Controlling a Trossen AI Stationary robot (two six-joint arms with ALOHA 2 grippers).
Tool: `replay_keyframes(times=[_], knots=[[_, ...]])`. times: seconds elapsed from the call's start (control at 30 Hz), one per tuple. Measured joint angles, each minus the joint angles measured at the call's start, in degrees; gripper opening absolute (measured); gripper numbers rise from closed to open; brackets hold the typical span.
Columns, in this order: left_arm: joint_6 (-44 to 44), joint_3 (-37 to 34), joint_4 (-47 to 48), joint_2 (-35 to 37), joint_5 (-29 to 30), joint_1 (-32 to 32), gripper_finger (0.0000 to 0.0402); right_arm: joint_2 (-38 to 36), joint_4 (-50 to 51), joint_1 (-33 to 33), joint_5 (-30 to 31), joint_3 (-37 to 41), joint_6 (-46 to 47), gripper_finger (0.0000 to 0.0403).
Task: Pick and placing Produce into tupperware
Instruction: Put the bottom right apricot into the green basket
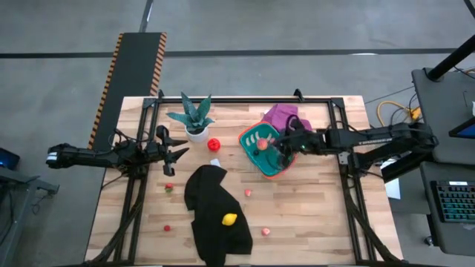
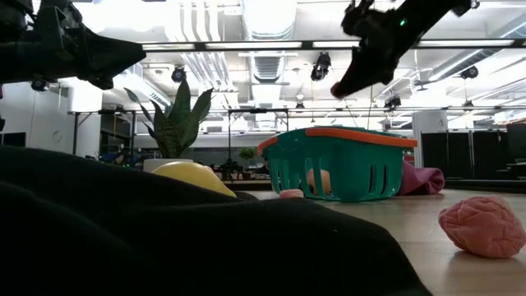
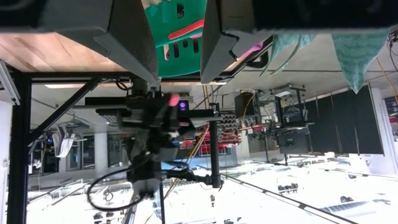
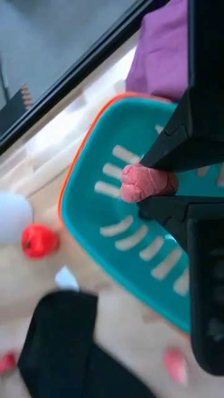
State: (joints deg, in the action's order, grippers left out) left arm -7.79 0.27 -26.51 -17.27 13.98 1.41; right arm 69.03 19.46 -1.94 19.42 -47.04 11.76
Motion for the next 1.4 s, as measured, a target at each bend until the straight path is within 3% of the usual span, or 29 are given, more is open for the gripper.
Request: replay_keyframes(times=[0.53,0.8,1.17,1.4], knots=[[-0.07,0.00,0.07,-0.33,-0.01,0.00,0.0108,18.80,-1.64,-6.71,0.03,-8.54,0.07,0.0043],[-0.02,0.00,-0.01,-1.53,0.02,-0.02,0.0108,26.84,3.18,-8.26,0.10,-13.65,0.08,0.0043],[0.00,0.00,0.06,-4.65,0.01,-0.01,0.0108,27.70,11.84,-8.24,1.26,-16.40,0.21,0.0046],[0.14,0.00,-0.73,-4.75,-0.01,0.00,0.0108,26.69,11.90,-8.21,1.62,-16.47,-0.13,0.0087]])
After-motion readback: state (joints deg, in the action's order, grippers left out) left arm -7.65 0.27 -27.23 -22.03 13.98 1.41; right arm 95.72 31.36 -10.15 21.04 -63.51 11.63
